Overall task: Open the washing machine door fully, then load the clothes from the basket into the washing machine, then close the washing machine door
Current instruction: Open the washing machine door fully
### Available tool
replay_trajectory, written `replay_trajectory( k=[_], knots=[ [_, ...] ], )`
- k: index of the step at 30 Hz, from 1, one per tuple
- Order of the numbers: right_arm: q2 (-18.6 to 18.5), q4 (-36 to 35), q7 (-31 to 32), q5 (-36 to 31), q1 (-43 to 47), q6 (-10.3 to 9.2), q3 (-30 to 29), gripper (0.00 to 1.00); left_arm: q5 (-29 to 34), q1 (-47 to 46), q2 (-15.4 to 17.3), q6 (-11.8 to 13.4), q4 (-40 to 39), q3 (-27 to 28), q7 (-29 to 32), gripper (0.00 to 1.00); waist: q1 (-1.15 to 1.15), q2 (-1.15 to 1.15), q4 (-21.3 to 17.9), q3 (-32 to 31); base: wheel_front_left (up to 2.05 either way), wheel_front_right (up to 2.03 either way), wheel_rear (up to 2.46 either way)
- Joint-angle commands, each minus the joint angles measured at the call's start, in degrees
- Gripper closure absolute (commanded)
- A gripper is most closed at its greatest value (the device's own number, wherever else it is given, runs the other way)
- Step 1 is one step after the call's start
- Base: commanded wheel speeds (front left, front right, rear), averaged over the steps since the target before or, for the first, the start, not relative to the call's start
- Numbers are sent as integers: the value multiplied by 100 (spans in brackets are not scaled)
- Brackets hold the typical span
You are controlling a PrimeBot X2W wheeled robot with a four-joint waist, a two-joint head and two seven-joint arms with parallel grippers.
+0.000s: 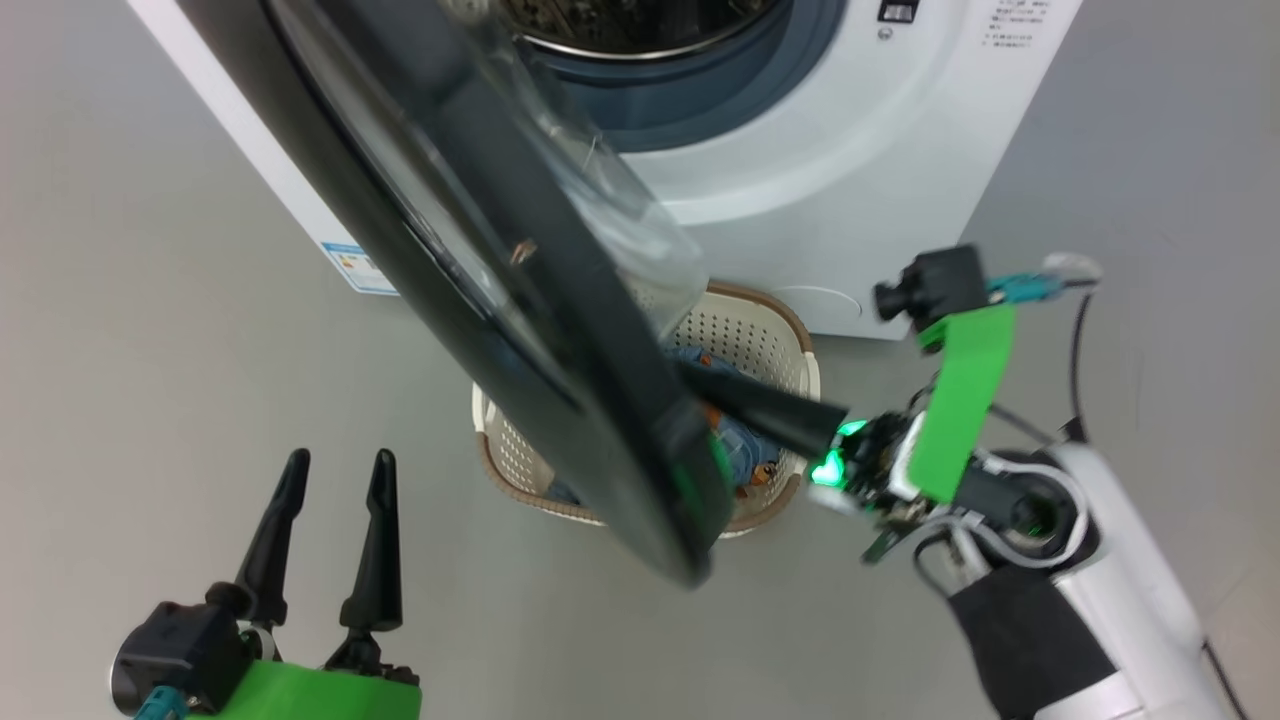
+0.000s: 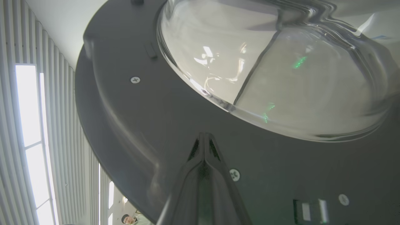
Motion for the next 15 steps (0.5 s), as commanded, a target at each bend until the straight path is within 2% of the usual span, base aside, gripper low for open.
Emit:
replay_trajectory(
  k=[1, 6, 15],
  knots=[
    [169, -206, -15, 76, 86, 9, 221, 100, -61, 20, 69, -9, -102, 183, -36, 0, 0, 0, 52, -73, 0, 0, 0],
    [171, -191, -345, 199, 219, 9, 863, 100, -138, 50, 69, -9, -62, 127, -36, 0, 0, 0, 226, -260, 0, 0, 0],
    [171, -66, -892, 332, 240, 9, 1483, 100, -199, 137, 69, -9, -26, 80, -36, 0, 0, 0, 511, -488, 0, 0, 0]
  ],
)
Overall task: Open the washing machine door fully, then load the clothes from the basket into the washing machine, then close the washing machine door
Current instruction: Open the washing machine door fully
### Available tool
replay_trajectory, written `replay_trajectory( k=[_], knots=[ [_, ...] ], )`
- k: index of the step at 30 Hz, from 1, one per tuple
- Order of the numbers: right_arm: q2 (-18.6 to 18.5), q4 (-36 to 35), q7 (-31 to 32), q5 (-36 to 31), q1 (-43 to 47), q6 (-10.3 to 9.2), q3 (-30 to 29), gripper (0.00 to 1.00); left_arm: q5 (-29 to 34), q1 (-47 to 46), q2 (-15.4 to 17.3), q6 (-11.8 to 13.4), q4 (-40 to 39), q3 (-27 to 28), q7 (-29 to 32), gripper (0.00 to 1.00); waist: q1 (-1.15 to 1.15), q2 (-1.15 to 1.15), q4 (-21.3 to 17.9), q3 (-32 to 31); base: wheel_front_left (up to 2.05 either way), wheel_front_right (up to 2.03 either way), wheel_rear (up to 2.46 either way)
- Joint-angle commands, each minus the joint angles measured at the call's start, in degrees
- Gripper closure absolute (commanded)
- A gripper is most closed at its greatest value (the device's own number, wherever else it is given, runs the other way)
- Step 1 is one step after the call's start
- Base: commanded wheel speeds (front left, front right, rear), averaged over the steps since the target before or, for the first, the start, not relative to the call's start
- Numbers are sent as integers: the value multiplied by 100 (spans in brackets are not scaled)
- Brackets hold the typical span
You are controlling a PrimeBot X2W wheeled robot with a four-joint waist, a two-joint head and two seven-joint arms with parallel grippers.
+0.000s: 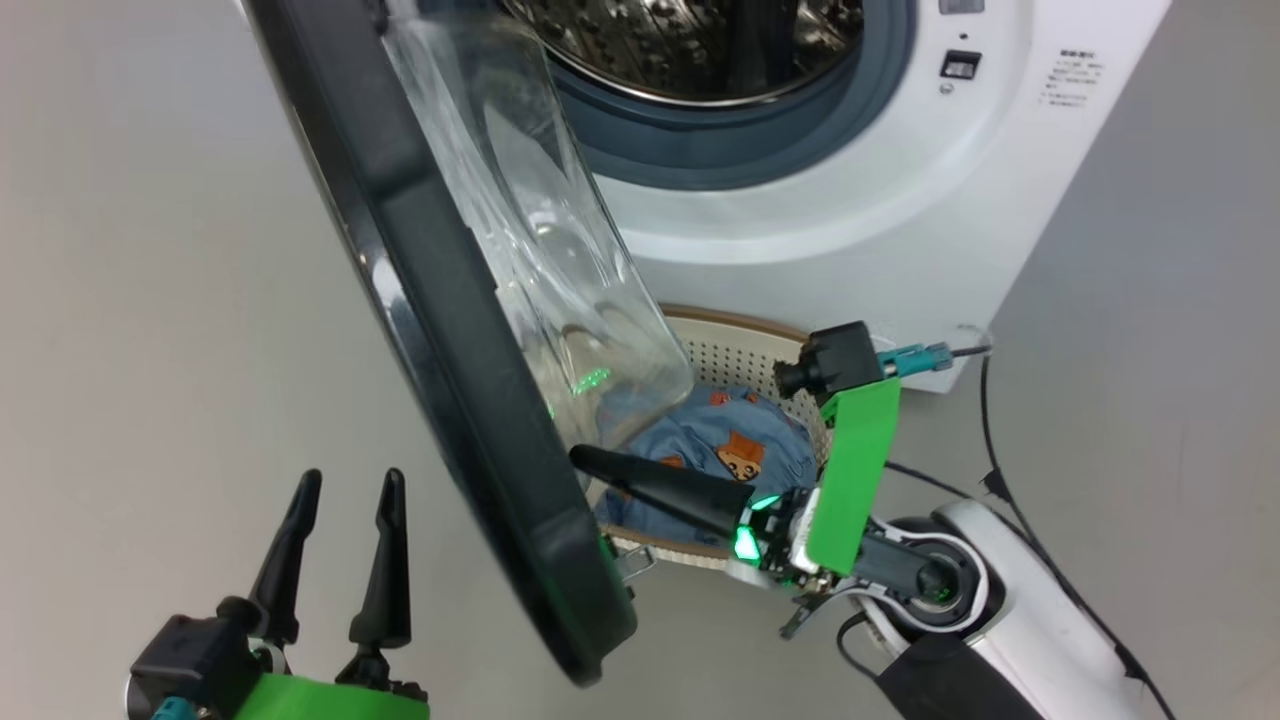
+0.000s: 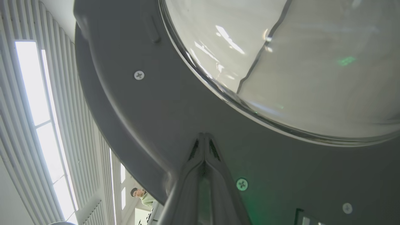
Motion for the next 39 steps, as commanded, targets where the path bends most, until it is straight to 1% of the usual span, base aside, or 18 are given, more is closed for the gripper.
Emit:
replay_trajectory(
  k=[1, 7, 18, 23, 28, 29, 30, 31, 32, 33, 35, 39],
  knots=[
    [188, -157, -51, 62, 50, 9, 183, 100, -16, 26, 67, -9, -96, 174, -36, 0, 0, 0, 82, -98, 0, 0, 0],
    [188, -76, -265, 177, 37, 9, 385, 100, -36, 71, 67, -9, -101, 178, -36, 0, 0, 0, 78, -185, 0, 0, 0],
    [188, 64, -500, 250, 164, 9, 571, 100, -37, 124, 66, -9, -81, 207, -36, 0, 0, 0, -141, -365, 0, 0, 0],
    [188, 32, -503, 50, 192, 9, 448, 100, -32, 158, 66, -9, -78, 245, -36, 0, 0, 0, -229, -428, 0, 0, 0],
    [103, -188, -605, -338, 238, 9, 208, 100, -24, 217, 66, -9, -76, 333, -36, 0, 0, 0, -312, -510, 0, 0, 0],
    [66, -248, -663, -434, 246, 9, 170, 98, -19, 229, 66, -9, -74, 341, -36, 0, 0, 0, -322, -524, 0, 0, 0],
    [24, -310, -718, -527, 256, 9, 150, 81, -14, 241, 66, -9, -75, 350, -36, 0, 0, 0, -332, -538, 0, 0, 0],
    [-14, -372, -768, -594, 275, 9, 134, 60, -11, 252, 66, -9, -78, 361, -36, 0, 0, 0, -341, -551, 0, 0, 0],
    [-53, -430, -834, -655, 295, 9, 112, 51, -10, 262, 66, -9, -85, 374, -36, 0, 0, 0, -351, -561, 0, 0, 0],
    [-104, -489, -902, -725, 312, 9, 100, 31, -11, 271, 66, -9, -93, 384, -36, 0, 0, 0, -358, -569, 0, 0, 0],
    [-206, -595, -1038, -836, 349, 9, 91, 1, -12, 287, 66, -9, -105, 398, -36, 0, 0, 0, -373, -578, 0, 0, 0],
    [-445, -771, -1373, -1078, 390, 9, 134, 0, -21, 318, 66, -9, -116, 418, -36, 0, 0, 0, -402, -586, 0, 0, 0]
  ],
)
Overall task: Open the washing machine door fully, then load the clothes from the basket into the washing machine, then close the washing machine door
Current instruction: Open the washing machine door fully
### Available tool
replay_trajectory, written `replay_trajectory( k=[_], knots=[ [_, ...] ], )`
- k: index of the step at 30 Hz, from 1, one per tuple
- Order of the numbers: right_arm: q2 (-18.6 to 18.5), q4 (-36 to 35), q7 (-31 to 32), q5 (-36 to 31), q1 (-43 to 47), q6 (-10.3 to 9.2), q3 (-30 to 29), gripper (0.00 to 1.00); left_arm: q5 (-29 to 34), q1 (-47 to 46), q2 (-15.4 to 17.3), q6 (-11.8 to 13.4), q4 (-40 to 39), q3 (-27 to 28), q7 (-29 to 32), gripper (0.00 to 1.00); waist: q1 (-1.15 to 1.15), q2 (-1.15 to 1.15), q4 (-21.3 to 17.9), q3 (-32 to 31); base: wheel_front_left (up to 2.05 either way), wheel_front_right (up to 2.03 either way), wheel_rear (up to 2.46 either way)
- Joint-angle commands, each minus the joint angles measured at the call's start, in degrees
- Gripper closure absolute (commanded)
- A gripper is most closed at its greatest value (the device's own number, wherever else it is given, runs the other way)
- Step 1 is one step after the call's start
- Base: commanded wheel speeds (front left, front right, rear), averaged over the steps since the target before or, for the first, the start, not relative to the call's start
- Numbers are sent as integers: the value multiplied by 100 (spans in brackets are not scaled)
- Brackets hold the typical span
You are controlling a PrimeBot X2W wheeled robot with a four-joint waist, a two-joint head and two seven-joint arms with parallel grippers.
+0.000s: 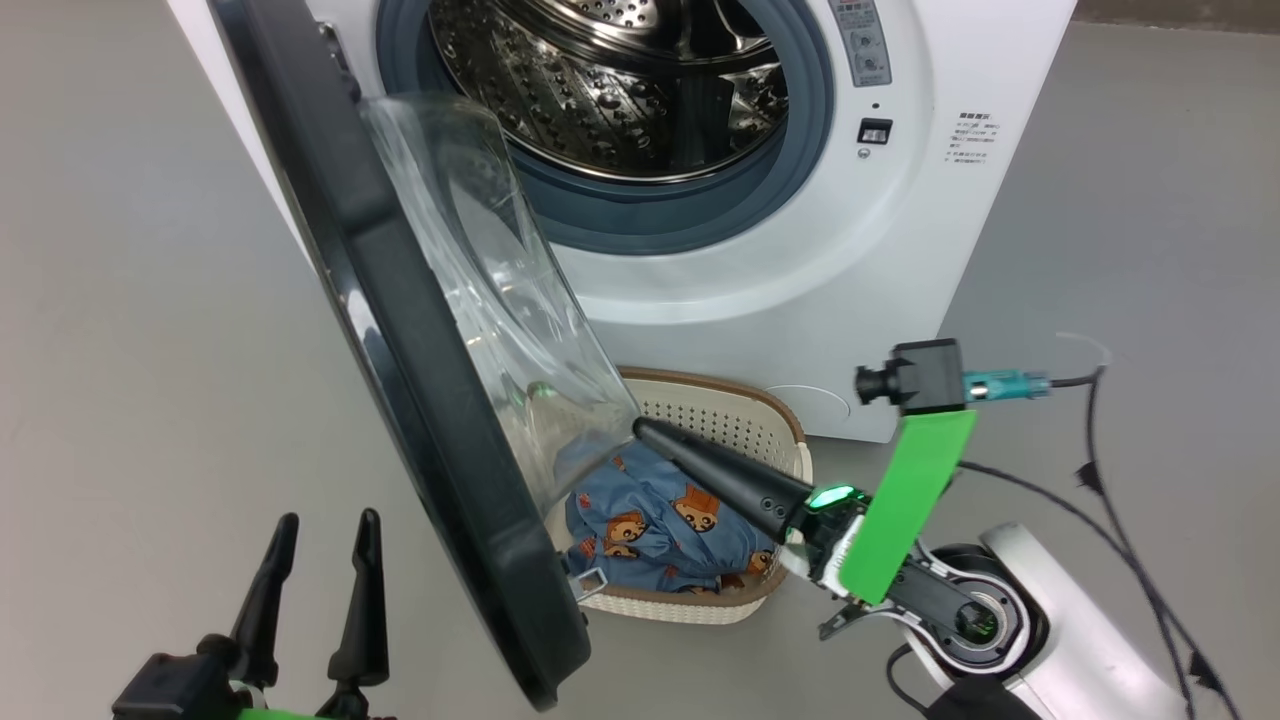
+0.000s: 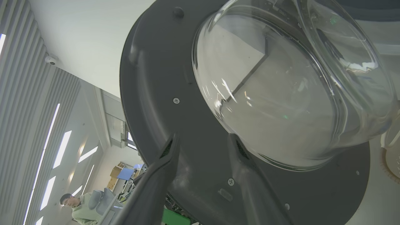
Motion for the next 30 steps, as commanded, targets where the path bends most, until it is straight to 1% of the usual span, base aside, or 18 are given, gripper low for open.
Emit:
replay_trajectory(
  k=[1, 5, 11, 17, 20, 25, 28, 29, 30],
  knots=[
    [-10, -235, -174, -132, 29, 9, 80, 0, -18, -23, 55, -9, -158, 213, -37, 0, 0, 0, -13, 0, 0, 0, 0],
    [-313, -384, -732, -461, 18, 9, 241, 0, -35, -5, 55, -9, -165, 229, -37, 0, 0, 0, -37, -13, 0, 0, 0],
    [-946, -427, -1964, -1117, -18, 9, 728, 0, -51, 51, 55, -9, -164, 261, -37, 0, 0, 0, -85, -74, 0, 0, 0],
    [-1505, -205, -3240, -1395, -71, 9, 1181, 0, -58, 132, 55, -9, -150, 330, -37, 0, 0, 0, -208, -153, 0, 0, 0],
    [-1749, -23, -3714, -1497, -86, 9, 1337, 0, -56, 154, 55, -9, -148, 357, -37, 0, 0, 0, -293, -178, 0, 0, 0],
    [-2048, 288, -3958, -1907, -18, 9, 1216, 0, -46, 192, 55, -9, -164, 394, -37, 0, 0, 0, -430, -185, 0, 0, 0],
    [-2033, 361, -3967, -2363, 174, 9, 679, 0, -42, 191, 55, -9, -161, 434, -37, 0, 0, 0, -497, -184, 0, 0, 0],
    [-2033, 361, -3967, -2363, 174, 9, 679, 0, -42, 191, 55, -9, -161, 434, -37, 0, 0, 0, -497, -184, 0, 0, 0],
    [-2007, 373, -3968, -2568, 279, 9, 464, 0, -42, 185, 55, -9, -160, 447, -37, 0, 0, 0, -512, -185, 0, 0, 0]
  ],
)
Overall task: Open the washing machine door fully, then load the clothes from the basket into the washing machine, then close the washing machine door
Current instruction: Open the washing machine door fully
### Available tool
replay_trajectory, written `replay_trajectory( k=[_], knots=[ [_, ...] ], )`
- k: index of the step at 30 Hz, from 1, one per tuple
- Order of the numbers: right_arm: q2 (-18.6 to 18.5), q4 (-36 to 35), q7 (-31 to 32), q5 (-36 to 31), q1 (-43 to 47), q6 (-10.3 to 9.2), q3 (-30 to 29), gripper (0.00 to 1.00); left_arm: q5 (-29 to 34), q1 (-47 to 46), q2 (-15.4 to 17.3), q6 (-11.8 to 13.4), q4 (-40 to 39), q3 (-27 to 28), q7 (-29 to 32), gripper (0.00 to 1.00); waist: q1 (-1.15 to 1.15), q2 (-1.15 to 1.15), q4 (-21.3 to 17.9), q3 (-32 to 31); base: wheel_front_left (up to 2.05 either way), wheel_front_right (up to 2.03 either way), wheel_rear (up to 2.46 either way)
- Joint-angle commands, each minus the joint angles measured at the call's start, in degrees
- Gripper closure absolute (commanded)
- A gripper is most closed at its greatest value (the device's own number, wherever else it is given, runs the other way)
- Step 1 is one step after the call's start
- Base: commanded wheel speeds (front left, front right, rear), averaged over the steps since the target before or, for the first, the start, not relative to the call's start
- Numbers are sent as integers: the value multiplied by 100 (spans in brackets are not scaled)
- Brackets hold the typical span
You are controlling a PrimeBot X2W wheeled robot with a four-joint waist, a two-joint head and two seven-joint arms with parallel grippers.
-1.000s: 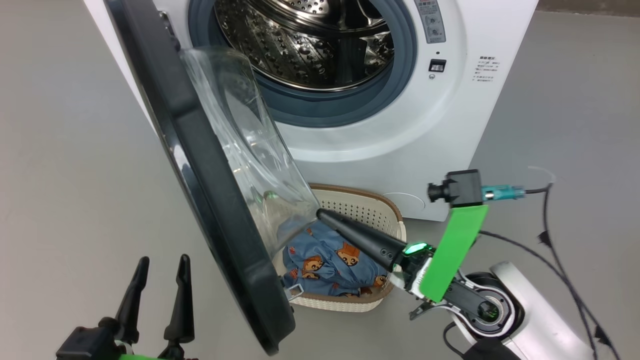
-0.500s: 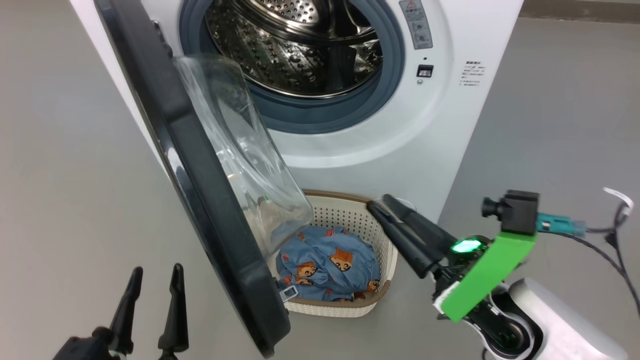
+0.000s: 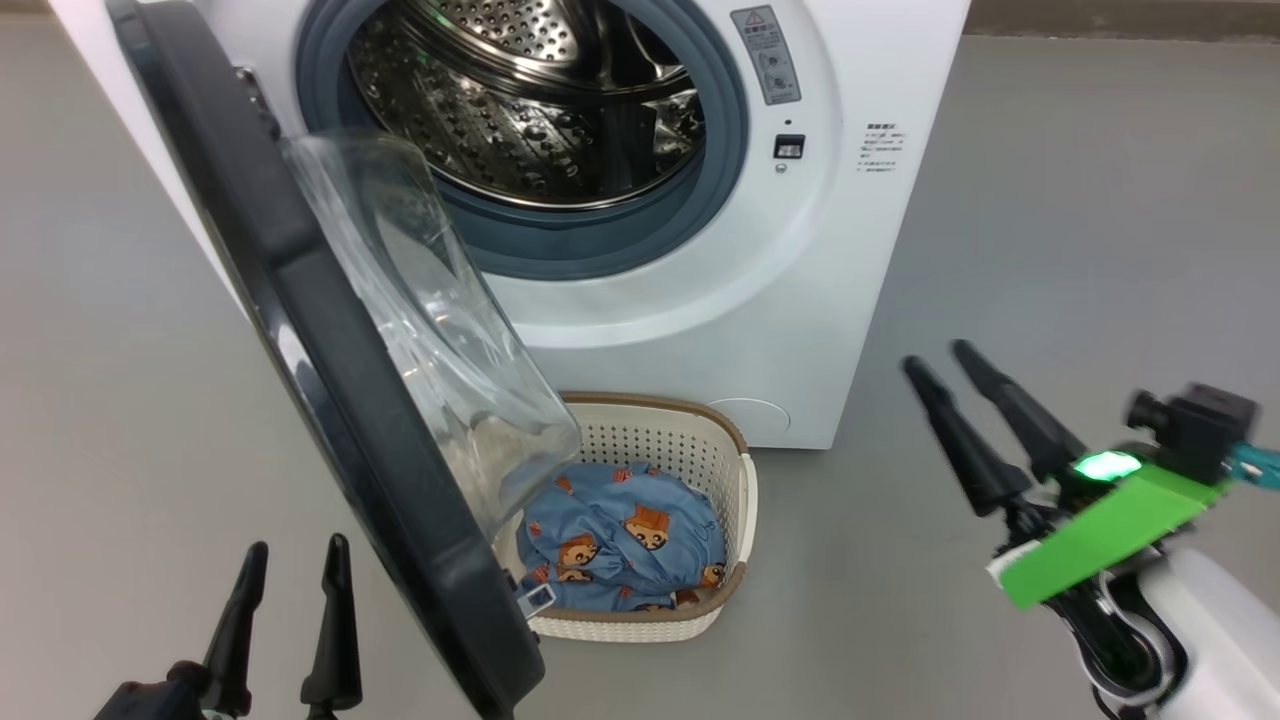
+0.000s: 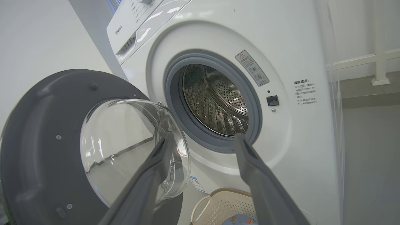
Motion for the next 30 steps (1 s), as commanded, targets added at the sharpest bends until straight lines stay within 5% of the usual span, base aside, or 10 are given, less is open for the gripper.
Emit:
replay_trajectory(
  k=[1, 12, 30],
  knots=[
    [58, -127, -67, -256, 337, 9, -271, 0, -1, -58, 52, -9, -157, 210, -37, 0, 0, 0, -40, -1, 0, 0, 0],
    [515, -414, -68, -1462, 1415, 9, -1607, 0, 48, -62, 52, -9, -130, 207, -37, 0, 0, 0, -146, 34, 0, 0, 0],
    [1267, -642, -69, -2506, 2331, 9, -2570, 0, 88, -59, 52, -9, -78, 208, -37, 0, 0, 0, -303, 59, 0, 0, 0]
  ],
)
